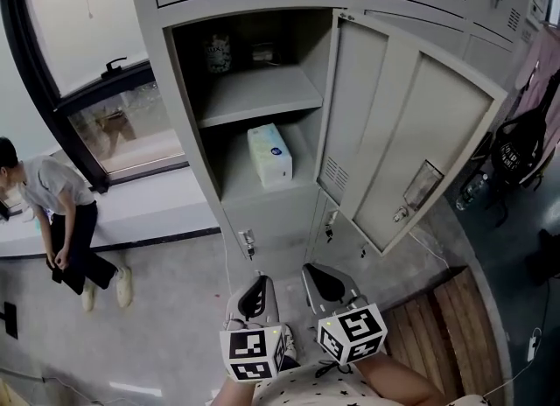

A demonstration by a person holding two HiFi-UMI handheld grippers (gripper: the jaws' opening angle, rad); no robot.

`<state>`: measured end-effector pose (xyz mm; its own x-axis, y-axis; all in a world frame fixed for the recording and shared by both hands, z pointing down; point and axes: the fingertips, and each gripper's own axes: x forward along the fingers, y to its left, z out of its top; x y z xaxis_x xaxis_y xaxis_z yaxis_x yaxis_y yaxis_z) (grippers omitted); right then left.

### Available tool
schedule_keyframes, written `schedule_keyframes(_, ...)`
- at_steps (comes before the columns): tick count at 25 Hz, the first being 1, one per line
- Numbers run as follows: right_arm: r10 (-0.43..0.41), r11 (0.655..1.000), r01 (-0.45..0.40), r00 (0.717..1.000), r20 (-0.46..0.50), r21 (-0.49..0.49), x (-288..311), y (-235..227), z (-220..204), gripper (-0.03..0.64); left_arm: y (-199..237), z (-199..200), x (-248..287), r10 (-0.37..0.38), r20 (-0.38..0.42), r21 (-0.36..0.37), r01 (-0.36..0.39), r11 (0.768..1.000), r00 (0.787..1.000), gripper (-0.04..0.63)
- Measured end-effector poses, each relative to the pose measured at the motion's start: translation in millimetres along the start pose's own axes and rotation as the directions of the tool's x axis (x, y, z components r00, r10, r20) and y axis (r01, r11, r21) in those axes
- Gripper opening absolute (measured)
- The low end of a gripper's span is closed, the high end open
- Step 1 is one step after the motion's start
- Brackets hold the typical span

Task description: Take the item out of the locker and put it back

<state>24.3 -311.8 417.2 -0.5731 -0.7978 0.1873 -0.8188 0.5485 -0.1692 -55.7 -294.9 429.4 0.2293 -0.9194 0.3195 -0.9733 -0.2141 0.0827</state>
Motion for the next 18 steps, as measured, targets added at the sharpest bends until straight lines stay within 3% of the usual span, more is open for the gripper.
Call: schedule_keyframes(18, 0.005, 1.000, -0.006, 1.000, -0.030, -0.026, -34, 2, -12, -0.002, -23, -7, -29, 0.034, 0.013, -0.022, -0.034, 0.999, 0.999, 0.008)
